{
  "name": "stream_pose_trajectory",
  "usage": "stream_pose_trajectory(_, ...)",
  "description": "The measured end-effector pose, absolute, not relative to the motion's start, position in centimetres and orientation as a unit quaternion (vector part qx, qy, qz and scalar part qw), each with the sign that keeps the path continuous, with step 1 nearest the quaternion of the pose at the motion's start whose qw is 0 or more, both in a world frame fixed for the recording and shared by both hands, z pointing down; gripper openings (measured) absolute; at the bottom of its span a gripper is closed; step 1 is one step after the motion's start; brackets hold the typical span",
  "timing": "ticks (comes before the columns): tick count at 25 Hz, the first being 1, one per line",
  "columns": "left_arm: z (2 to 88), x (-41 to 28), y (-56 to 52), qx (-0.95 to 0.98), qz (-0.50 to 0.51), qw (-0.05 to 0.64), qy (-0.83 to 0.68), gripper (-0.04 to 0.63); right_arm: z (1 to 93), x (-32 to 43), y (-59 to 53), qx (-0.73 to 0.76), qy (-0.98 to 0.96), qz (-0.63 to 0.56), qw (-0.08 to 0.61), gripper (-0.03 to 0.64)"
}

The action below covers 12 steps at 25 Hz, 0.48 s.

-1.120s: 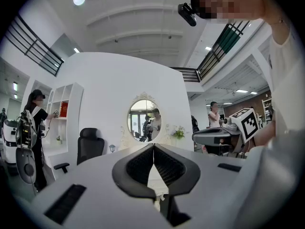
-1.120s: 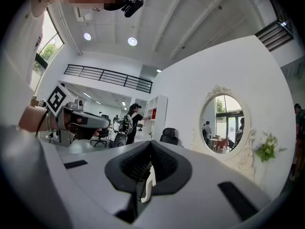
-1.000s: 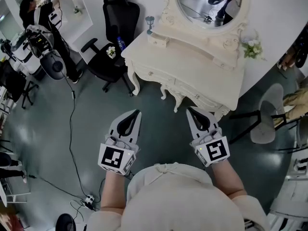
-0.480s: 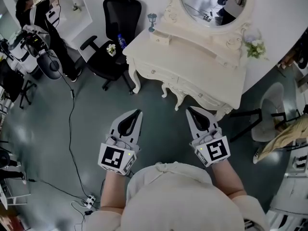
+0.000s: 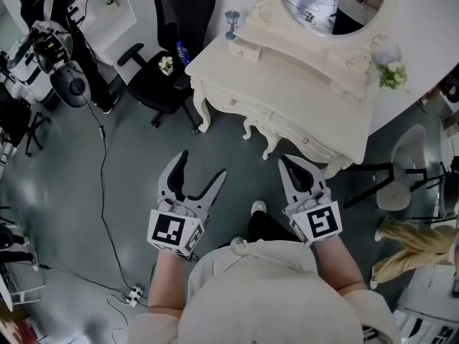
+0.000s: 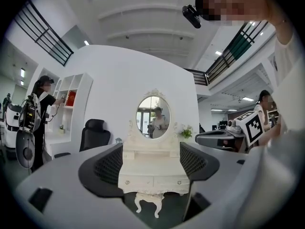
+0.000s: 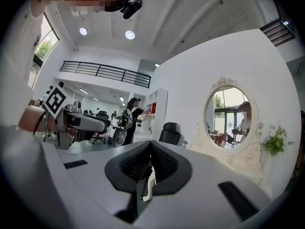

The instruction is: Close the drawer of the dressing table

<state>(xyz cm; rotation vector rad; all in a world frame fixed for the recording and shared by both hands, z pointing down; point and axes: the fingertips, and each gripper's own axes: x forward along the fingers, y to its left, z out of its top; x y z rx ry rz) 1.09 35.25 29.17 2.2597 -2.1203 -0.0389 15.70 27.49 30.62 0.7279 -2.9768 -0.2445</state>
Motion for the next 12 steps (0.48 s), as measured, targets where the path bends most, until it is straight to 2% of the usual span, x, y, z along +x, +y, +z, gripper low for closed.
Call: stream_pose_trajectory(12,30.2,-6.1,22.5,0.702,0.007,0.035,-0.711,0.367,32.1,7.6,12.4,0.197,-0.978,-0.060,0.023,0.006)
